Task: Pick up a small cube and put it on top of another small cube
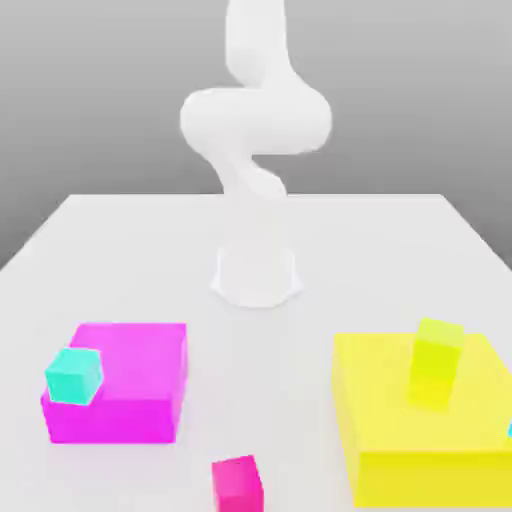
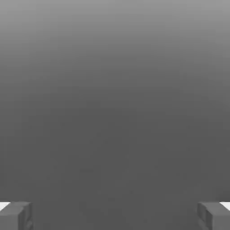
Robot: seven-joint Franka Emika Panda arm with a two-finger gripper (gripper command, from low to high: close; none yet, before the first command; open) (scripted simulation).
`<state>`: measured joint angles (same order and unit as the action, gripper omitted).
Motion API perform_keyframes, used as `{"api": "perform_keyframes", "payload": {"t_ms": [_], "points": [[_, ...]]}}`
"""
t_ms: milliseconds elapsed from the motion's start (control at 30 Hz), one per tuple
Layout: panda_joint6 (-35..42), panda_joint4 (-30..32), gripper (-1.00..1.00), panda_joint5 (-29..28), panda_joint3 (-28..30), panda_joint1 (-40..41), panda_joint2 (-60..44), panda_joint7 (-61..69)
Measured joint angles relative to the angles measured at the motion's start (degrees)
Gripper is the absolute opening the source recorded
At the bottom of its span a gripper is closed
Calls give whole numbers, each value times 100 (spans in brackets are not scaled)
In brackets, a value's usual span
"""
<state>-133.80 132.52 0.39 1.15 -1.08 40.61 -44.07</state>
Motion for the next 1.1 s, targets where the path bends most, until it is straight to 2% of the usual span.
{"api": "perform_keyframes", "payload": {"t_ms": [433, 667, 867, 1033, 1067, 1100], "points": [[-1049, 387, 0, 366, 424, -345, -2738, 1043], [-1609, 593, 0, 492, 455, -339, -4189, 1548], [-2111, 764, 0, 374, 470, -286, -5416, 1811], [-2871, 613, 0, 534, 315, -159, -6456, 1982], [-2964, 591, -100, 556, 287, -136, -6573, 2000], [-2964, 591, -100, 556, 287, -136, -6573, 2000]]}}
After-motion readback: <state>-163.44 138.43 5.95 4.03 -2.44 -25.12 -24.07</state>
